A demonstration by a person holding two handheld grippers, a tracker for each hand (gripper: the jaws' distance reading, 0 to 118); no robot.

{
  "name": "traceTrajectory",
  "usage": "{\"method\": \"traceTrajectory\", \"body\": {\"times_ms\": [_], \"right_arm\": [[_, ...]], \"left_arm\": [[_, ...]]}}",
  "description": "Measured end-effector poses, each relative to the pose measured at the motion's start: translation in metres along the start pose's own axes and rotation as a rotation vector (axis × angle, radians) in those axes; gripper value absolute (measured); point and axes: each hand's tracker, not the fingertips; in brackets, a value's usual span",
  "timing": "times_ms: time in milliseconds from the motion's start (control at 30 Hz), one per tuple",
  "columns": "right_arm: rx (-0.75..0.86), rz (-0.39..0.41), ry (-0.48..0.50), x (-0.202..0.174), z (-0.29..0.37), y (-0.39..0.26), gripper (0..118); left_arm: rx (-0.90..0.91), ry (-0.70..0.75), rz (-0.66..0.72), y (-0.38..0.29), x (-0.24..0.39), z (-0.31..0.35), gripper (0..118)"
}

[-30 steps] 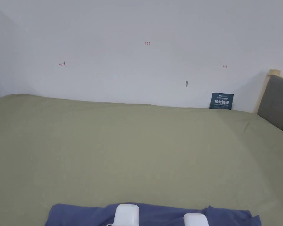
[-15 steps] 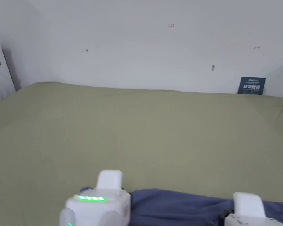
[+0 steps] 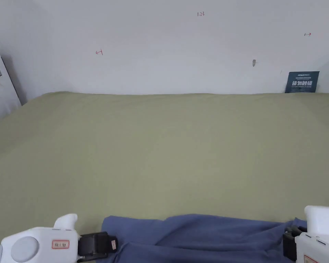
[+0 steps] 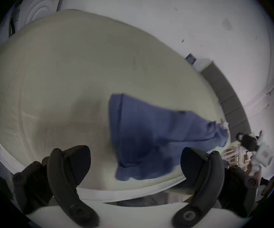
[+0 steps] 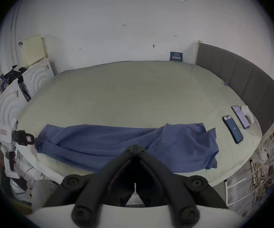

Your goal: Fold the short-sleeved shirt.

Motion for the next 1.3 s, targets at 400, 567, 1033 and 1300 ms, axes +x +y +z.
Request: {"method": "traceTrajectory", "body": {"times_ms": [400, 567, 1033, 1300], "right_arm": [[-0.008, -0.01, 0.023, 0.0, 0.0, -0.002, 1], [-0.038, -0.041, 0.066, 0.002, -0.002, -0.011, 1], [0.054, -0.145, 0.111, 0.023, 0.041, 0.009, 1], [0.082, -0.171, 0.075, 0.04, 0.062, 0.007, 1]], "left_arm": [[0.005, 0.121, -0.01, 0.004, 0.017, -0.008, 8], [0.031, -0.077, 0.157, 0.0, 0.013, -0.002, 8], [0.069, -0.348, -0.258, 0.031, 0.183, 0.011, 8], [-0.089, -0.377, -0.358, 0.0, 0.278, -0.064, 8]]}}
